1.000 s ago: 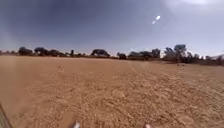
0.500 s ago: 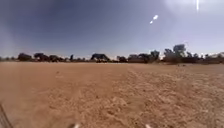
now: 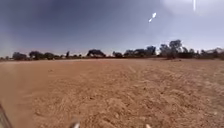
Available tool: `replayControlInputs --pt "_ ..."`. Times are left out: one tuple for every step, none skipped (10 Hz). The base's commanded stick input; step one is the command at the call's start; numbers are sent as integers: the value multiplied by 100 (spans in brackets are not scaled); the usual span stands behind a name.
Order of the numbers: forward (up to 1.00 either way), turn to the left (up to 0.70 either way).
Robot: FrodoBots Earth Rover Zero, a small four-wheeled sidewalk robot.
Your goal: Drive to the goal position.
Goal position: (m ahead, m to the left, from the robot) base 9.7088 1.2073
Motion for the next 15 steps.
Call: replayControlInputs --pt "45 0" --pt "45 0" --pt "45 0" --pt "45 0" --pt "45 0" --pt "45 0" --pt "45 0" --pt "45 0" --pt "45 0" --pt "45 0" --pt "45 0" --pt "45 0" --pt "45 0" --pt "45 0" --pt "45 0"
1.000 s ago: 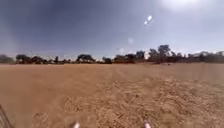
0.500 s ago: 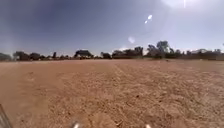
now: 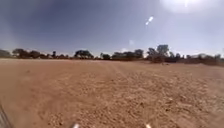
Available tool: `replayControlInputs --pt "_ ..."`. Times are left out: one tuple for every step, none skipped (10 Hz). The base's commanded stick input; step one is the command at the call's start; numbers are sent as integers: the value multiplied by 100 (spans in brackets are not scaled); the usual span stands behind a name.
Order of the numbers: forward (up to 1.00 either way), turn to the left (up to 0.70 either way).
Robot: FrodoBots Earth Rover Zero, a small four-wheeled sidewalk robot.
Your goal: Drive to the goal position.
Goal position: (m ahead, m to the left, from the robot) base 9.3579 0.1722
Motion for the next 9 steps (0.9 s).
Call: replayControlInputs --pt "45 0" --pt "45 0" --pt "45 0" --pt "45 0" --pt "45 0" --pt "45 0" --pt "45 0" --pt "45 0" --pt "45 0"
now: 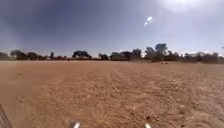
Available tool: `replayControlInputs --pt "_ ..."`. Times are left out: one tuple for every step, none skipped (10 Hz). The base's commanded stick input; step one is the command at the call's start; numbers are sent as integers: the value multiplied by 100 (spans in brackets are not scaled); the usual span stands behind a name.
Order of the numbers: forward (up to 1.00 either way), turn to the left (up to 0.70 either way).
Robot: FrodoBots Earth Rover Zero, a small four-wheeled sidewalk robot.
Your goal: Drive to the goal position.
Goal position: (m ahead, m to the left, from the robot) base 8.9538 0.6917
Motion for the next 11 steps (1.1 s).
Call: replayControlInputs --pt "45 0" --pt "45 0" --pt "45 0" --pt "45 0" --pt "45 0" --pt "45 0" --pt "45 0" --pt "45 0" --pt "45 0" --pt "45 0" --pt "45 0"
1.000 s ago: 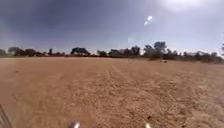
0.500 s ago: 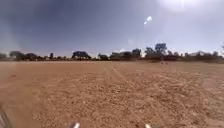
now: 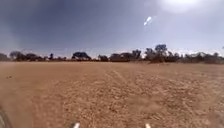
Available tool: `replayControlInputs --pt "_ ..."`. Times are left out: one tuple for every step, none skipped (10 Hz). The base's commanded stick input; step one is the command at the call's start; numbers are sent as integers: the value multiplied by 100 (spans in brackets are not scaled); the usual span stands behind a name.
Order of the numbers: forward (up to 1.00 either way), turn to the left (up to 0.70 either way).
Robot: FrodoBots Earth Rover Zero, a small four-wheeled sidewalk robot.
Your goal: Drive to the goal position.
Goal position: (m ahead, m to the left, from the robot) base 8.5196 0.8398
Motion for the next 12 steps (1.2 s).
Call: replayControlInputs --pt "45 0" --pt "45 0" --pt "45 0" --pt "45 0" --pt "45 0" --pt "45 0" --pt "45 0" --pt "45 0" --pt "45 0" --pt "45 0" --pt "45 0" --pt "45 0"
